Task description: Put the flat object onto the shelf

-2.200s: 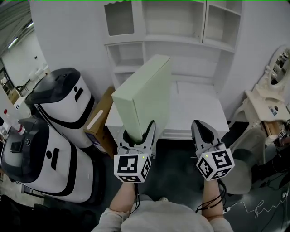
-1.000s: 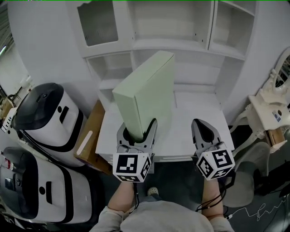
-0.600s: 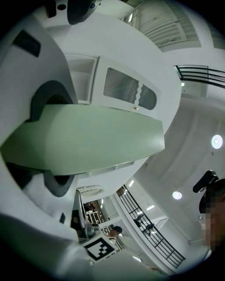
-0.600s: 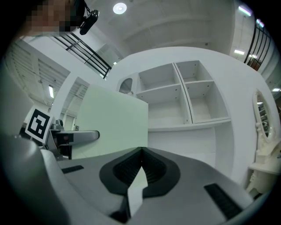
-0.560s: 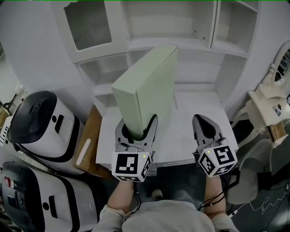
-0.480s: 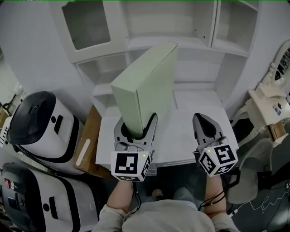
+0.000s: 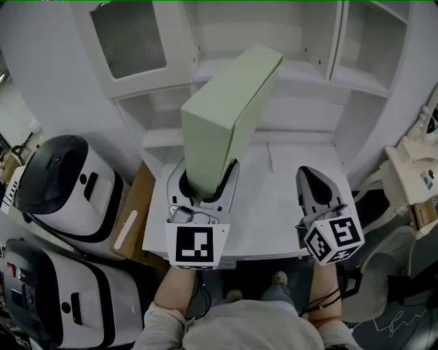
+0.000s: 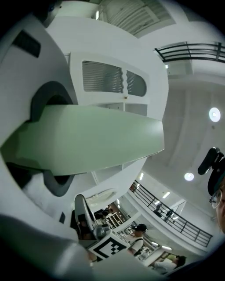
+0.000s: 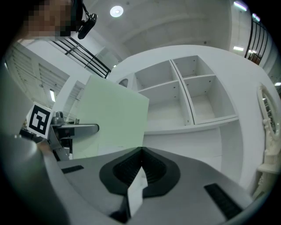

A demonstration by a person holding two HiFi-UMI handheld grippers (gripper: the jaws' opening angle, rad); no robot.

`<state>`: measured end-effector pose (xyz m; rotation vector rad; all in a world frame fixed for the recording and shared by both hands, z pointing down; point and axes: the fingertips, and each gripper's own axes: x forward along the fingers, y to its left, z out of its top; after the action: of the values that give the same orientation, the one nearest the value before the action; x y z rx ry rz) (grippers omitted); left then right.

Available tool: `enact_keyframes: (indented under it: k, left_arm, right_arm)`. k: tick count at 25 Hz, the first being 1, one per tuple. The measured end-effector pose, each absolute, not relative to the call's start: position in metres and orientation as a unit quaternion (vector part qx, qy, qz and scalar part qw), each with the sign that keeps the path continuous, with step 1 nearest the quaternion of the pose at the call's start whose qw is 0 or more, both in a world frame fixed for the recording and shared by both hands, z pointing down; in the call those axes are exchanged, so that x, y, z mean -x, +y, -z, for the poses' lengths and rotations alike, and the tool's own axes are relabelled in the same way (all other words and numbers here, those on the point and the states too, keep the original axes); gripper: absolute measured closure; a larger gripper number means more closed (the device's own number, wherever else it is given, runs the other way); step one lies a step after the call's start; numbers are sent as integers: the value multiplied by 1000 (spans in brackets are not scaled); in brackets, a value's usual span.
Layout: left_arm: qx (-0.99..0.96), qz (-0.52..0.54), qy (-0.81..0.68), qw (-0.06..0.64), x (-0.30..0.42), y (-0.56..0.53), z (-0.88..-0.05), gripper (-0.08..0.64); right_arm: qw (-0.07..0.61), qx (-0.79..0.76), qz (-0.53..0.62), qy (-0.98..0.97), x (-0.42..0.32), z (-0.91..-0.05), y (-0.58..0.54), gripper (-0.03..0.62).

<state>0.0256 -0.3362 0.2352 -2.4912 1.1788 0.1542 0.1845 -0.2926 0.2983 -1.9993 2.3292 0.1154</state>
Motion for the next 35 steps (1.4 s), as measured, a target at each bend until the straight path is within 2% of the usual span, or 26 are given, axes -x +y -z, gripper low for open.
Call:
enact_keyframes:
  k: [10, 30, 35]
  left_arm:
    - [817, 15, 463, 343, -83, -351, -174, 287]
    - [653, 160, 511, 536, -178, -360, -121, 290]
    - [645, 196, 496, 547, -194, -381, -125, 290]
  right_arm:
    - [49, 602, -50, 795, -237, -276, -337, 583]
    - [64, 525, -65, 846, -308, -262, -361, 583]
    - [67, 517, -68, 850, -318, -259, -361, 583]
